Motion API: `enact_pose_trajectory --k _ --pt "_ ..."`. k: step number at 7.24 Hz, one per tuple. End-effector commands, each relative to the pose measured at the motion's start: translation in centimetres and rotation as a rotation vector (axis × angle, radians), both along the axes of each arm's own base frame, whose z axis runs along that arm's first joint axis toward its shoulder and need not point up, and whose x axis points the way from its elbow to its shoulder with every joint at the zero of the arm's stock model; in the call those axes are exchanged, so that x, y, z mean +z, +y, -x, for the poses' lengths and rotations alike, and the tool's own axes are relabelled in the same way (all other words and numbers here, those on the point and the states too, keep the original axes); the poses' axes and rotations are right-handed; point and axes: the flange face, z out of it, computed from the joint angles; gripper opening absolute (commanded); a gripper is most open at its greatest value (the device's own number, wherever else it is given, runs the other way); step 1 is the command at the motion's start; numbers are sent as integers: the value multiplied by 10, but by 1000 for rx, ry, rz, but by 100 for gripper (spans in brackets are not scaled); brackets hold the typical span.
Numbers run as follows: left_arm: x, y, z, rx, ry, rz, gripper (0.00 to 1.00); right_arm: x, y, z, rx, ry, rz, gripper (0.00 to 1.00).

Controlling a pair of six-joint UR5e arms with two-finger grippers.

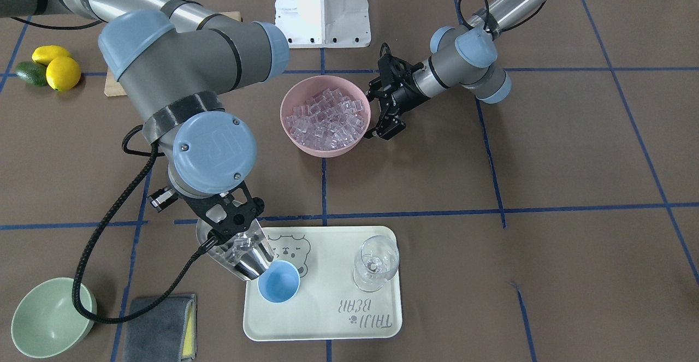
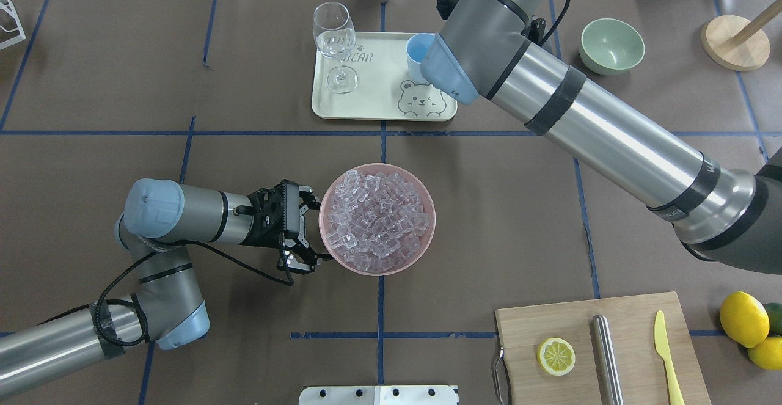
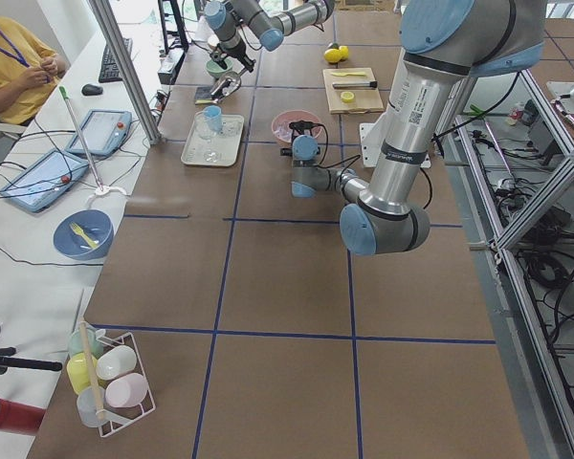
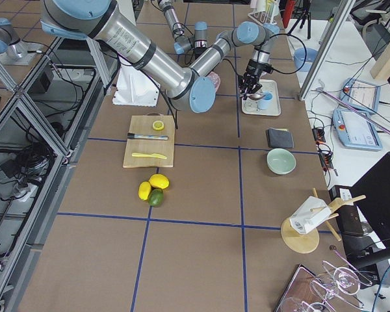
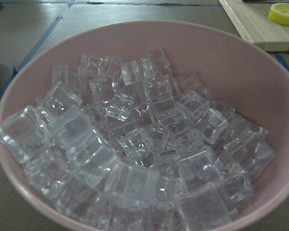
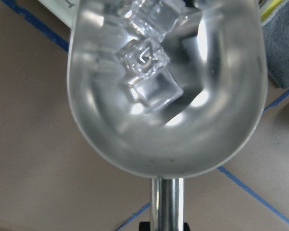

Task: Put ice in cup with scoop
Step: 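Carry the ice-filled scoop to the light-blue cup with the right gripper, then tilt the scoop to pour ice into the light-blue cup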

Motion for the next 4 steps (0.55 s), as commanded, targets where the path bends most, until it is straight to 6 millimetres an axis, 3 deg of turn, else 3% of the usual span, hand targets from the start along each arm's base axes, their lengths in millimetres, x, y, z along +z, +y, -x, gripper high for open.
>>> enact_pose_trajectory --k 1,4 --pt "0 1 0 1 1 0 100 -15 -9 1 -38 18 18 0" --pt "0 1 -1 3 1 0 100 -14 -11 -1 -37 25 18 0"
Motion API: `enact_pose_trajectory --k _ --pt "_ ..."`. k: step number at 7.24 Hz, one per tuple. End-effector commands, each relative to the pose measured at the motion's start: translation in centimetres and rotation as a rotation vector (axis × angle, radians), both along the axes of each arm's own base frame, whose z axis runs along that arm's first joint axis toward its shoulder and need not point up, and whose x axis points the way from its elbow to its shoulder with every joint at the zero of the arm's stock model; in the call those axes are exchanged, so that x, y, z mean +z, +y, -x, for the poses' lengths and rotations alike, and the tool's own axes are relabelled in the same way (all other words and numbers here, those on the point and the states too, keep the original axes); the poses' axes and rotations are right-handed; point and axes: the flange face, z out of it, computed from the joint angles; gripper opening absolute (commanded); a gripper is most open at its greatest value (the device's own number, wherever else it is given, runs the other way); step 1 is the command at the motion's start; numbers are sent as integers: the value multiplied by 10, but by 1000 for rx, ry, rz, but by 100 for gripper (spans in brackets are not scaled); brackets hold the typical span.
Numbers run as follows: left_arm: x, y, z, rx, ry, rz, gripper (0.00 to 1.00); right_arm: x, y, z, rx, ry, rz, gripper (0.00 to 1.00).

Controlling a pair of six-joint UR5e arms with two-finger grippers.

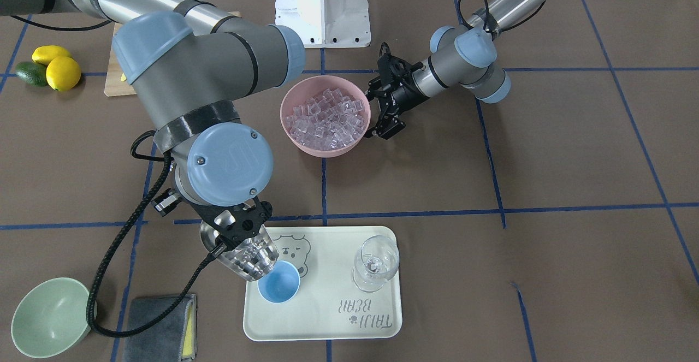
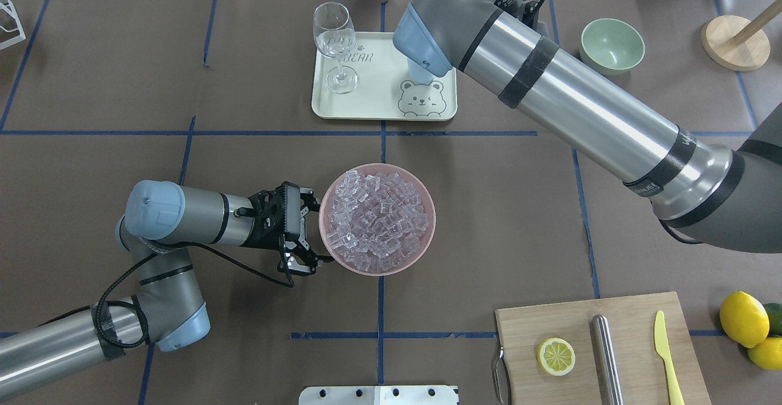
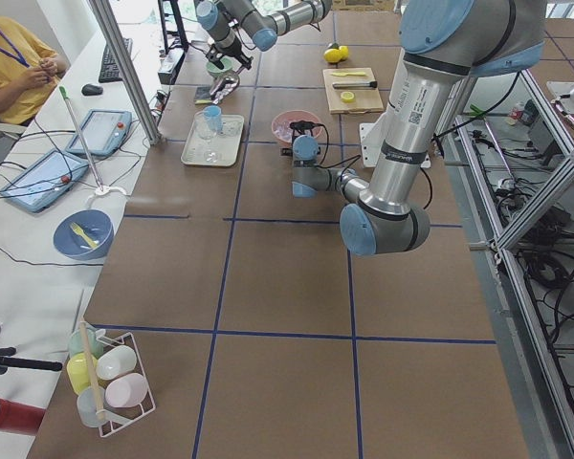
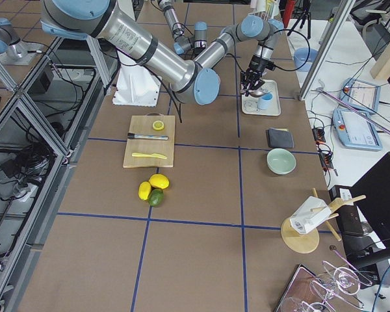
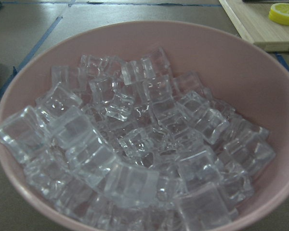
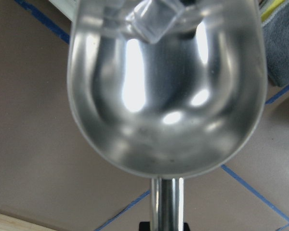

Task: Put ice in cup with scoop
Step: 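Tilt the scoop to pour ice into the light-blue cup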

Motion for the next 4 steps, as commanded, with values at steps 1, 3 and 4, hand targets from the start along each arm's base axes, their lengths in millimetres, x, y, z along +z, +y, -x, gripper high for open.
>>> enact_pose_trajectory --k 1,3,4 --pt "0 0 0 0 0 0 100 -1 -1 -1 -3 -3 -3 0" --pt "0 1 -1 2 0 0 100 -1 -2 -3 -9 -4 -6 0" --pt "0 1 -1 2 0 0 100 -1 -3 -4 -10 -5 -7 0"
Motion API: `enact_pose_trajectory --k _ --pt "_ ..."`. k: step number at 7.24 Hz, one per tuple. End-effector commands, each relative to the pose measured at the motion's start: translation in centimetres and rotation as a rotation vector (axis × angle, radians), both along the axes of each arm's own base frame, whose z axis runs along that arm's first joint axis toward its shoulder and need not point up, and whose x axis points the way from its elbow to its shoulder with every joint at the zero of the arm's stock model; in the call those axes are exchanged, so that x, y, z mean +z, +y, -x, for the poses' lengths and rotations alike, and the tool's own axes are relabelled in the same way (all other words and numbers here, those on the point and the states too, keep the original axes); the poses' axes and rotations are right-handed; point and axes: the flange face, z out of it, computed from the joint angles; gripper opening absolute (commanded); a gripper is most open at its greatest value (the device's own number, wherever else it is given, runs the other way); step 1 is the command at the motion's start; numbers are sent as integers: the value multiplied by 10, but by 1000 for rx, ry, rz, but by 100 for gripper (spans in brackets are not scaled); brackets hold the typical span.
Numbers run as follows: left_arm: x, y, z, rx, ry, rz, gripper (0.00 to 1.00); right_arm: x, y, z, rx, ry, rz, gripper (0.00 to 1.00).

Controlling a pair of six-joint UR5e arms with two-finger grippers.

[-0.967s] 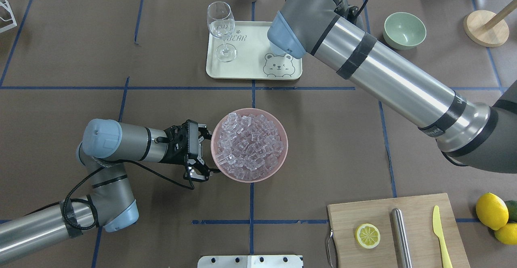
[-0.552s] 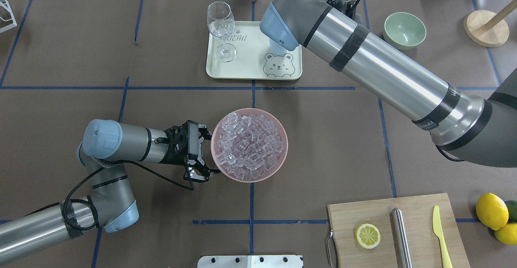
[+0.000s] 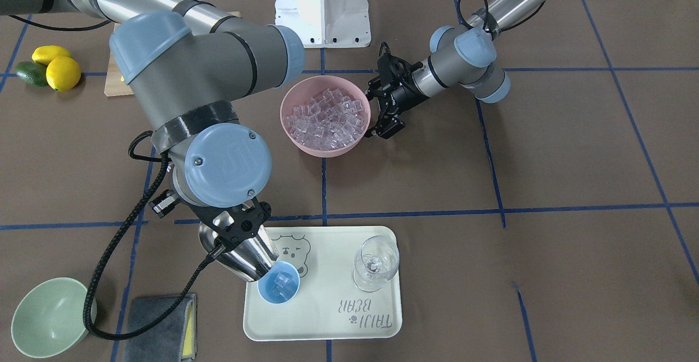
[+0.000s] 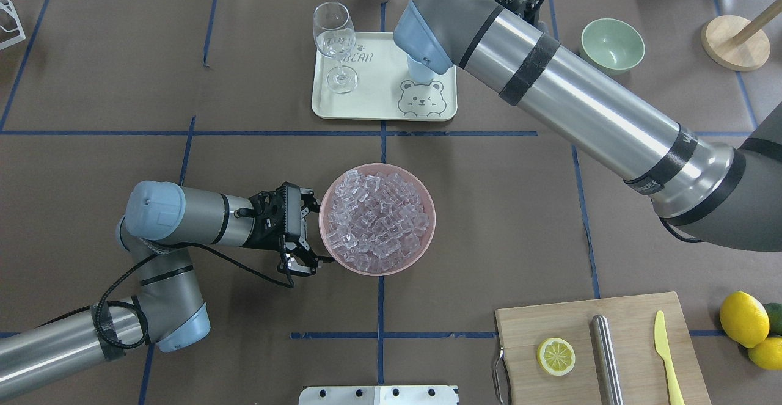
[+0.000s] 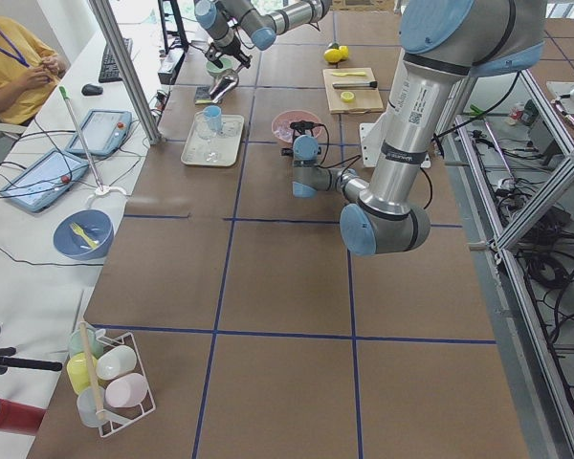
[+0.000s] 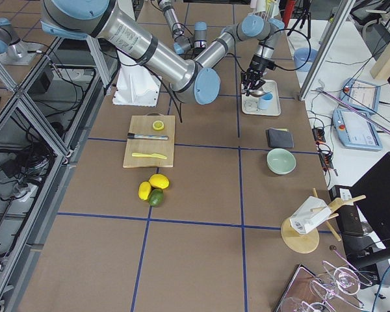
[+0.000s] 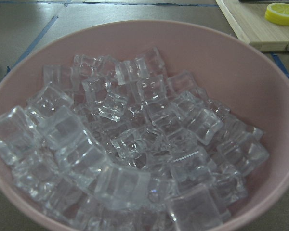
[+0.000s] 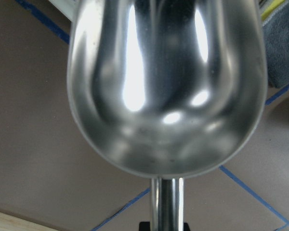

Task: Put ice in cup with scoop
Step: 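Tilt the scoop to pour ice into the light-blue cup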

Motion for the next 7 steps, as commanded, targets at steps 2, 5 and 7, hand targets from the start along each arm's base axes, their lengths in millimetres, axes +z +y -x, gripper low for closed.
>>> enact_pose_trajectory --k 2,5,7 --pt "0 0 0 0 0 0 100 0 -1 -2 0 -1 -1 0" --pt "0 0 0 0 0 0 100 -7 -6 -21 87 -57 88 0" --pt "-1 0 0 0 1 -1 100 -37 12 -46 399 -44 238 0"
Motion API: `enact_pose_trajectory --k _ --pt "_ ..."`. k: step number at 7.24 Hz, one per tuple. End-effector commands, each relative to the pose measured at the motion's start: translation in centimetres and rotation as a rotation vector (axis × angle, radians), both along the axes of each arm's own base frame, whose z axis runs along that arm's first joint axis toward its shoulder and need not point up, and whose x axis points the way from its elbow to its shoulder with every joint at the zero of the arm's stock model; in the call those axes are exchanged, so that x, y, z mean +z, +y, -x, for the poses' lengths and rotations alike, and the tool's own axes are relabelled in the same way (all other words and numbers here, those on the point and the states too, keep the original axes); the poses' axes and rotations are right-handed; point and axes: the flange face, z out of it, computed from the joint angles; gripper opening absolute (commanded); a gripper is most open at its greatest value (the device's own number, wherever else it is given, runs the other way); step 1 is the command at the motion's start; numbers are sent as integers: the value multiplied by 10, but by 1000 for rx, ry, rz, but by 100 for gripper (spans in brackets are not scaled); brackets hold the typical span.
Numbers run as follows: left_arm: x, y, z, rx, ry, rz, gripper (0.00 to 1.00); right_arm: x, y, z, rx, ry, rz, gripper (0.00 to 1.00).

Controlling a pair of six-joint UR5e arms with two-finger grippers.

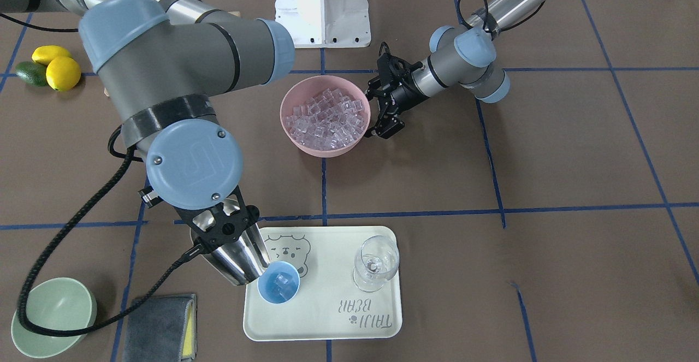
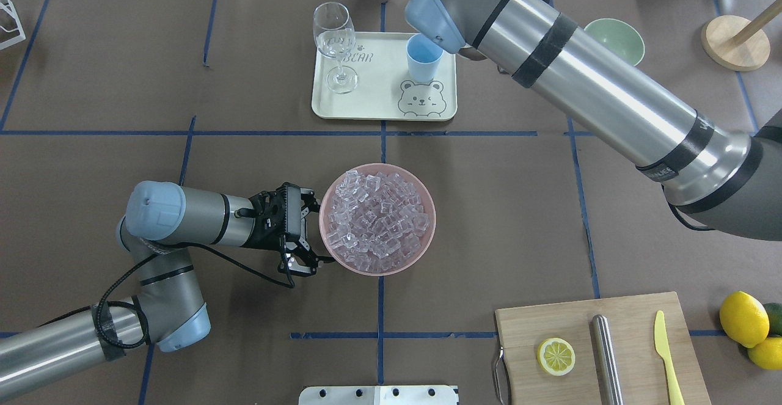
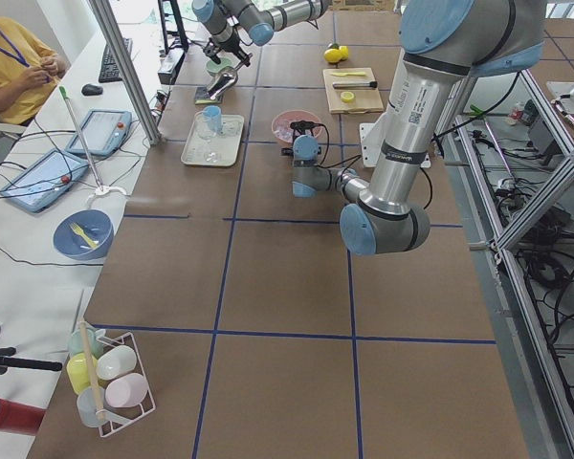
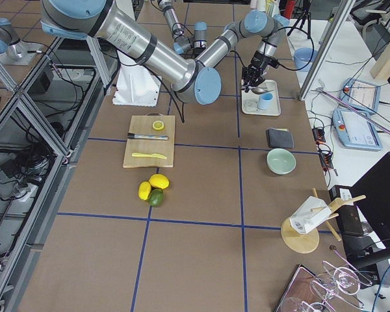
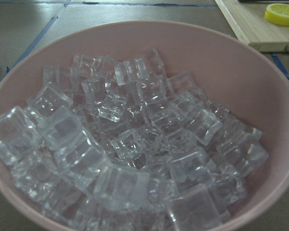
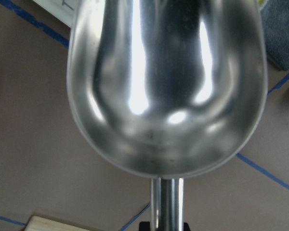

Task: Put ice in cup with scoop
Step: 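Tilt the scoop to pour ice into the light-blue cup, then carry the empty scoop back and lower it onto the table with the right gripper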

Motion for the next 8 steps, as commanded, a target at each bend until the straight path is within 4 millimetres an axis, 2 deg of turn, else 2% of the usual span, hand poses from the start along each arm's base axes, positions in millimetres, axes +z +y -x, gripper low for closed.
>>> enact_pose_trajectory --k 1,3,4,5,6,8 --pt "0 0 0 0 0 0 100 -15 34 -26 347 -5 177 0" --pt "1 0 0 0 -1 0 100 20 101 -68 503 -48 254 0" --pt "1 0 0 0 -2 1 100 30 134 -81 576 -65 264 0" --pt "2 0 0 0 -4 2 100 66 167 -88 597 -84 255 0" --pt "2 1 -1 2 -4 2 100 102 183 -93 610 -105 248 0" --pt "1 1 -1 2 -2 1 100 178 221 -83 643 -100 200 0"
